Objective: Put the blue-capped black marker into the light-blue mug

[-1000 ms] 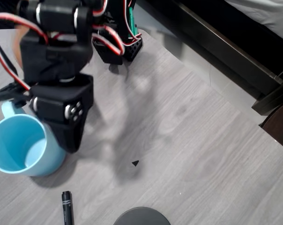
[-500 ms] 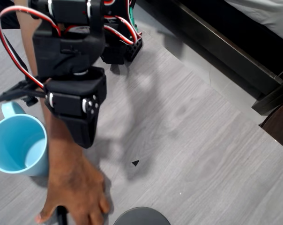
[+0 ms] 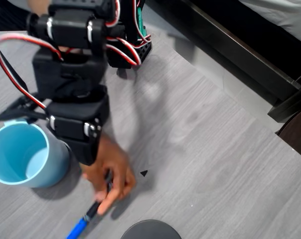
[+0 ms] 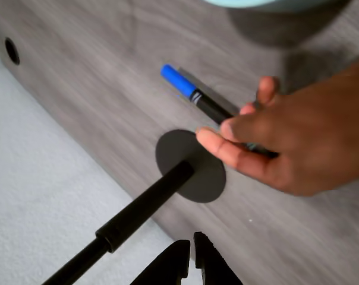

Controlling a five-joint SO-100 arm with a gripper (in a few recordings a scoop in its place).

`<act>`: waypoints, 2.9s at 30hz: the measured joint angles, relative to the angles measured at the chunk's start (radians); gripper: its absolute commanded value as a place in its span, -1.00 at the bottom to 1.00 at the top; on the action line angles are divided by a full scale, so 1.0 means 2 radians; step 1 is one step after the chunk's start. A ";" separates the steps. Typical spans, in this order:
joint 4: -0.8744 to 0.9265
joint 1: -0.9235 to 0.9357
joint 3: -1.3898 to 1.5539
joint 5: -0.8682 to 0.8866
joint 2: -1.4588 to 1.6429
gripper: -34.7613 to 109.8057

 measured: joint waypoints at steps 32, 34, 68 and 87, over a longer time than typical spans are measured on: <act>0.001 0.019 0.000 -0.031 -0.031 -0.52; 0.002 0.019 0.000 -0.033 -0.031 -0.52; -0.107 0.113 0.035 0.199 -0.038 -0.52; -0.215 0.127 0.101 0.242 -0.058 0.00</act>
